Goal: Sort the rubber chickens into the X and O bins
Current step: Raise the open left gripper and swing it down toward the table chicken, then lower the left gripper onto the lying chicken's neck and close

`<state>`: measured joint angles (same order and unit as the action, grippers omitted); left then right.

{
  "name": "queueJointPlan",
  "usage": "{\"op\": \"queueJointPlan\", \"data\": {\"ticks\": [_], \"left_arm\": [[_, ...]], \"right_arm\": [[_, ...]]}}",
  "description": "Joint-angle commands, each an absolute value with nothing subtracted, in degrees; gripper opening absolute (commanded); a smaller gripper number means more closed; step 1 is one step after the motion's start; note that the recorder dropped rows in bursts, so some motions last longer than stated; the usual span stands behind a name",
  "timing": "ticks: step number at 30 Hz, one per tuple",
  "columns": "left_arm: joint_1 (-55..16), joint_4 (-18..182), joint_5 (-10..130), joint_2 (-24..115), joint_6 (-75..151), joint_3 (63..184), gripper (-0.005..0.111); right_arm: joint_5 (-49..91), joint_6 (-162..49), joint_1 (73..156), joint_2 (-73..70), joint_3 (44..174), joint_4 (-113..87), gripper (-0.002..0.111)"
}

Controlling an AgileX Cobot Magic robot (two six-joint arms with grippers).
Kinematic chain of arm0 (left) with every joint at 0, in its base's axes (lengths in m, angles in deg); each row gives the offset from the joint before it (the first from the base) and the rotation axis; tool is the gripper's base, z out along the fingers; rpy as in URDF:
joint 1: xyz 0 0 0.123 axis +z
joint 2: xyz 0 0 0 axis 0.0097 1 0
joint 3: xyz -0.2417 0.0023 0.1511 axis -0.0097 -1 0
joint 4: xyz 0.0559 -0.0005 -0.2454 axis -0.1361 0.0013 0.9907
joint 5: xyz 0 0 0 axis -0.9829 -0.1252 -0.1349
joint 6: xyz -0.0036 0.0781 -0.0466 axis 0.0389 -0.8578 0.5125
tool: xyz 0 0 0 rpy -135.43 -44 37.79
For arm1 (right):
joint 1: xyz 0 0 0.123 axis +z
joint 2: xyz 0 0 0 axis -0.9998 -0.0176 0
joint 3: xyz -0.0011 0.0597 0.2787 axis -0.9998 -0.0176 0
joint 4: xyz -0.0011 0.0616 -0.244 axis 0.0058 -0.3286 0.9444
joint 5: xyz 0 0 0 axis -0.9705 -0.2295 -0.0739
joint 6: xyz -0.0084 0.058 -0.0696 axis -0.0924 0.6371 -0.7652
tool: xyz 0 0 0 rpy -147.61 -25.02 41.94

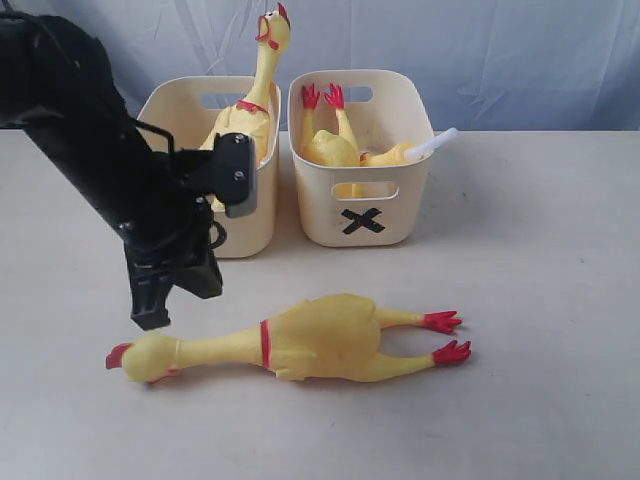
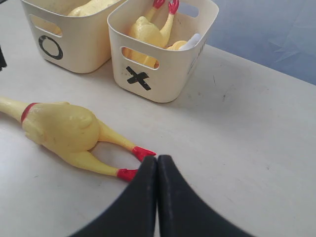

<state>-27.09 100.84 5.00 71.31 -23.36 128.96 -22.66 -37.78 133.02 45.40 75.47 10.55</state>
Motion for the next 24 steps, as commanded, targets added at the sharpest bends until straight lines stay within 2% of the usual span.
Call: {"op": "queueJointPlan", "data": {"ticks": [1,2,3,4,6,13,24], "left_arm": [[-30.1,100.5,12.5,71.9,-24.5,127.2,0.021],[-30.4,101.6,14.9,72.8,-24.6,127.1,0.034],[-30.4,102.4,16.0,73.4,-24.6,127.1,0.039],[-30.4,104.6,18.5,74.7,-24.6,127.1,0.051],[-30.4,106.6,20.9,76.6,-24.6,127.1,0.061],[-30.4,105.7,18.8,81.4,-24.6,127.0,0.061],[-30.4,109.2,12.1,81.8,-24.4,127.0,0.061]], "right_arm": [[-21.9,-38.0,133.0,45.8,75.2,10.5,-0.001],[-21.9,-38.0,133.0,45.8,75.2,10.5,-0.001],[-21.9,-38.0,133.0,45.8,75.2,10.5,-0.001],[-21.9,-38.0,133.0,45.8,75.2,10.5,-0.001],[-21.9,-38.0,133.0,45.8,75.2,10.5,-0.001],[-22.2,-38.0,133.0,45.8,75.2,10.3,-0.001],[-22.2,-38.0,133.0,45.8,75.2,9.8,-0.001]]}}
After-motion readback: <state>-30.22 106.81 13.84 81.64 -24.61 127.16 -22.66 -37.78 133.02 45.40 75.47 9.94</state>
